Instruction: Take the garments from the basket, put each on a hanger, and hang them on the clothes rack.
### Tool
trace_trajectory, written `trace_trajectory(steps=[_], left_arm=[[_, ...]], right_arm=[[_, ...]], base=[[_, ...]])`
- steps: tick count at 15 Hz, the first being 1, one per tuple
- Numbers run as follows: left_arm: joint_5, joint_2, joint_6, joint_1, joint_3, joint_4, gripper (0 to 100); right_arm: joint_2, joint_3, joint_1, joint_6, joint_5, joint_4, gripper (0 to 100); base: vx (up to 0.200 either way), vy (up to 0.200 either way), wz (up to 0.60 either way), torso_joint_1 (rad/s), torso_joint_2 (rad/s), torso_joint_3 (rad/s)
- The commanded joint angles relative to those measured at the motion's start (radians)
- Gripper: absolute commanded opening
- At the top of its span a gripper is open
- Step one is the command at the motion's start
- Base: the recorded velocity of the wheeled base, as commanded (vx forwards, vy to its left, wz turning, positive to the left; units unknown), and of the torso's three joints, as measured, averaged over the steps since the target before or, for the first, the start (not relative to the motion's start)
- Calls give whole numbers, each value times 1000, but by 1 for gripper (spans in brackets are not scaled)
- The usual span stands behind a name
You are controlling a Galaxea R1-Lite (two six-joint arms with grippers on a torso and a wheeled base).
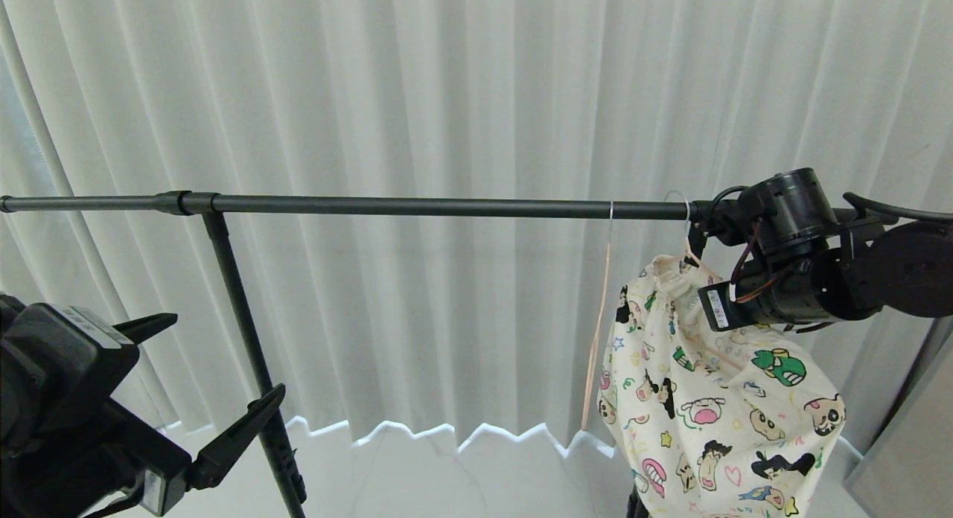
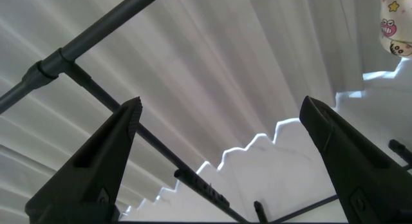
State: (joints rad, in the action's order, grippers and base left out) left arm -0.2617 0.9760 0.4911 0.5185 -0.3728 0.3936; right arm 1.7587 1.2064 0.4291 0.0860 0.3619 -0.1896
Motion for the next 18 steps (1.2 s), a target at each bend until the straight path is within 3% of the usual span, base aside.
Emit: trace_trajectory(steps=[1, 3, 4, 7, 12, 14, 18], left_arm=[[-1, 0, -2, 0, -2, 1, 100], [-1, 0, -2, 0, -2, 1, 100], [-1, 0, -2, 0, -2, 1, 100], [-1, -5, -3, -2, 0, 1, 100], [-10, 4, -9, -32, 18, 1, 100], [-17, 12, -9, -46, 17, 1, 100], [-17, 9, -14, -104, 34, 1, 100]], right_arm=[[5, -1, 0, 0, 0, -1, 0], [4, 1, 0, 0, 2, -1, 0], [2, 1, 0, 0, 2, -1, 100], [-33, -5, 2, 12, 2, -2, 100], [-251, -114, 3, 75, -54, -1, 100], [-349, -140, 2, 75, -80, -1, 100], [-439, -166, -32, 34, -54, -5, 100]], base=[[0, 0, 0, 0, 0, 0], [0, 0, 0, 0, 0, 0], [0, 0, 0, 0, 0, 0], [0, 0, 0, 0, 0, 0], [0, 0, 0, 0, 0, 0], [0, 0, 0, 0, 0, 0], [-50, 0, 0, 1, 1, 1]])
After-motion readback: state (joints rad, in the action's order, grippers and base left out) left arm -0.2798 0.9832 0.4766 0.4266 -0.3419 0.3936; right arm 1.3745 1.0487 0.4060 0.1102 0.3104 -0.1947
